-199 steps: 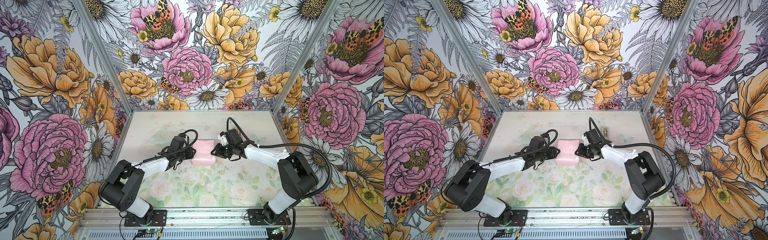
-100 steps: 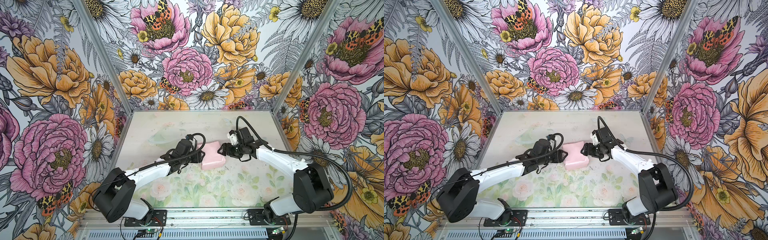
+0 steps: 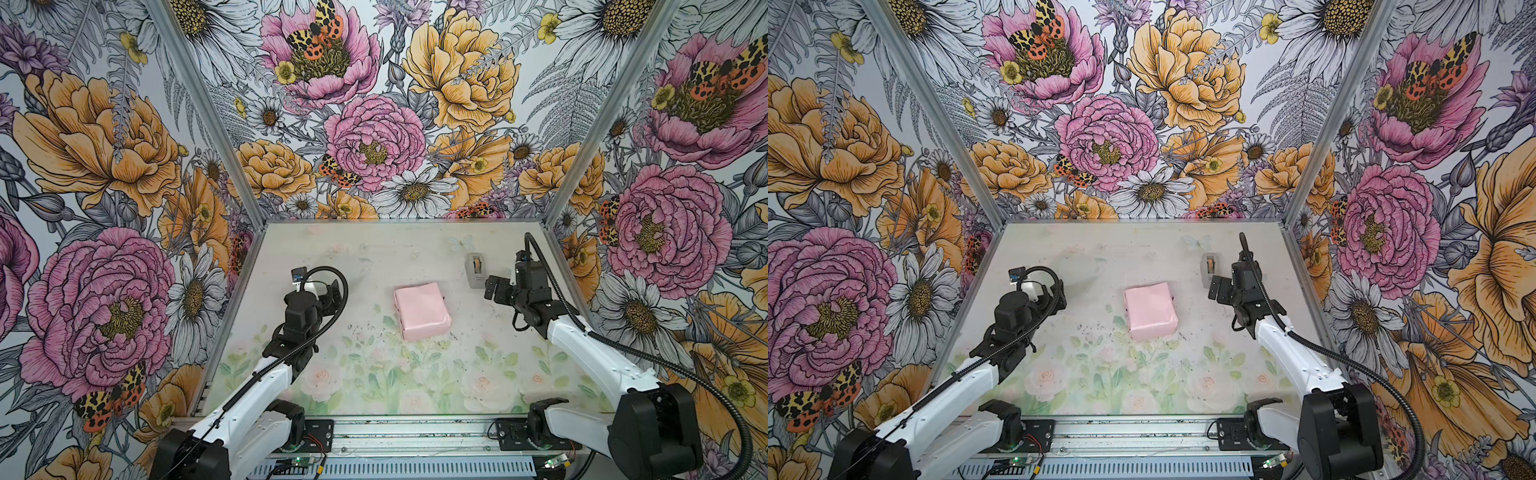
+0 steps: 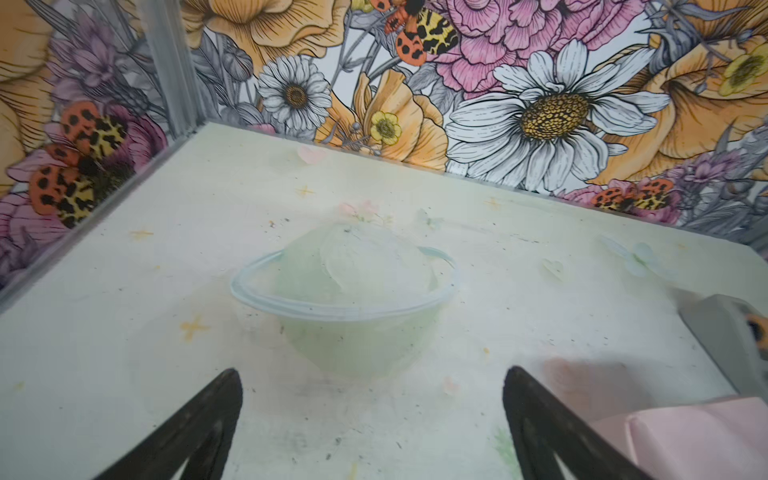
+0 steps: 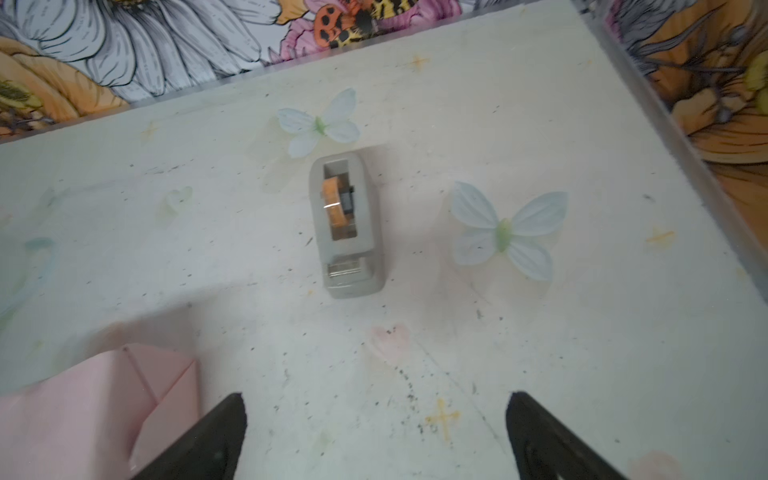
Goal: Wrap the gift box in paper
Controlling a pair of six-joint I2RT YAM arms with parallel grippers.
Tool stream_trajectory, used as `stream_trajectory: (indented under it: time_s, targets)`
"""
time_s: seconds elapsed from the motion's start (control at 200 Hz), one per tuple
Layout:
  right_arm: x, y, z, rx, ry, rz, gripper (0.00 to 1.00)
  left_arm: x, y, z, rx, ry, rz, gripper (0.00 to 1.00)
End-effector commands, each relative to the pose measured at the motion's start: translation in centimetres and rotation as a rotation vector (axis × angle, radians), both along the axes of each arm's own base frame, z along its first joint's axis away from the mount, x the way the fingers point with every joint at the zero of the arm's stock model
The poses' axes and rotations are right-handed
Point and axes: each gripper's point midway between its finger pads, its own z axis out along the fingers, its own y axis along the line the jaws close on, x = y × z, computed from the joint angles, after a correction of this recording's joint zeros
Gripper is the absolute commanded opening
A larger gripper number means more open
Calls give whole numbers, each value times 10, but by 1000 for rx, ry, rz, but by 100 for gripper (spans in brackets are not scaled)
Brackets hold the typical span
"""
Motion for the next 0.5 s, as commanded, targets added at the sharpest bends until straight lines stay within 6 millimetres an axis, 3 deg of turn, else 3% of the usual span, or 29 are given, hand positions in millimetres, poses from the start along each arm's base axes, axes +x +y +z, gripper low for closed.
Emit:
stream_trajectory:
  time_s: [0.0,0.235,0.395,0.43,0.495]
  targets:
    - [19,-41,19,-134,-187,-142,99,1,30,34,97,-169,103,99]
    - [10,-82,22,-217,-338,-293,100,7,48,16,178,-211,104,99]
    - [13,-88,5,-265,-362,-277,99,27,40,0,201,-239,29,99]
    - [14,-88,0,-261,-375,-272,100,31,29,-2,224,-256,-32,99]
    - [20,-84,3,-247,-414,-245,100,36,26,-5,250,-274,-35,99]
